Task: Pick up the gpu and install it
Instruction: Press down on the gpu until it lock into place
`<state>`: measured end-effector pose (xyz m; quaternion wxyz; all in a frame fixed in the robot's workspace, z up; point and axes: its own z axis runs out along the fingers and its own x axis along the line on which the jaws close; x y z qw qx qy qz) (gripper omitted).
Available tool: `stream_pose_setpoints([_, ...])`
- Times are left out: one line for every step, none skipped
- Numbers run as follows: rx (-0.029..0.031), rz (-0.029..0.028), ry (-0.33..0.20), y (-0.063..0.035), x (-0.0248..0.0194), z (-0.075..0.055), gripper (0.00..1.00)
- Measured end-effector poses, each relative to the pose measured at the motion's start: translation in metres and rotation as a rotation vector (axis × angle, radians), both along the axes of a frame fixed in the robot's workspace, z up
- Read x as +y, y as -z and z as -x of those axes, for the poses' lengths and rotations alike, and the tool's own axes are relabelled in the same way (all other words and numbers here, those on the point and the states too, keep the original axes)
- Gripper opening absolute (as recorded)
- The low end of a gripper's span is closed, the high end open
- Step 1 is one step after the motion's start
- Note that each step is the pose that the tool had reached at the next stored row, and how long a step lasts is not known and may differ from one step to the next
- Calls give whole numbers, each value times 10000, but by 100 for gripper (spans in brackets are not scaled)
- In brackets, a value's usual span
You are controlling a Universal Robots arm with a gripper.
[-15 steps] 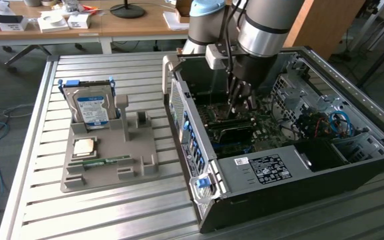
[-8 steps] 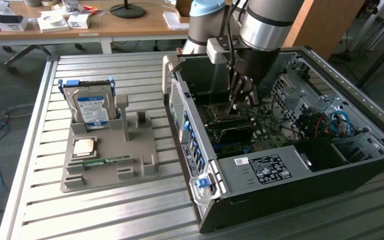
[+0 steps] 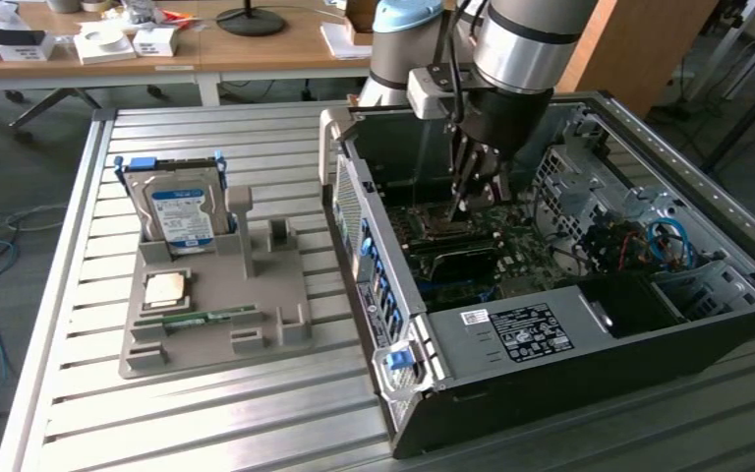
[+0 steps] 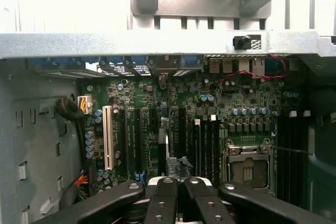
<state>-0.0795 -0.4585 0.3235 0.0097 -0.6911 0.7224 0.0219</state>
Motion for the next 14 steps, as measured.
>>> stream_pose_setpoints([0,0,0,0,0,0,11])
stream_pose_setpoints([0,0,0,0,0,0,11])
stream_pose_setpoints([0,0,0,0,0,0,11])
stream_pose_setpoints([0,0,0,0,0,-1,11])
stream_pose_setpoints([1,1,-1,0,0,-6,11])
stream_pose_setpoints([0,2,-1,-1,-1,-12,11])
stream_pose_setpoints([1,2,0,-1,0,-18,11])
stream_pose_setpoints([0,0,0,0,0,-23,11])
stream_pose_setpoints([0,-1,0,0,0,-26,11])
stream_pose_setpoints([0,0,1,0,0,-26,11])
stream_pose_setpoints([0,0,0,0,0,-27,11])
stream_pose_setpoints([0,0,0,0,0,-26,11])
stream_pose_setpoints([0,0,0,0,0,-26,11])
stream_pose_setpoints([0,0,0,0,0,-27,11])
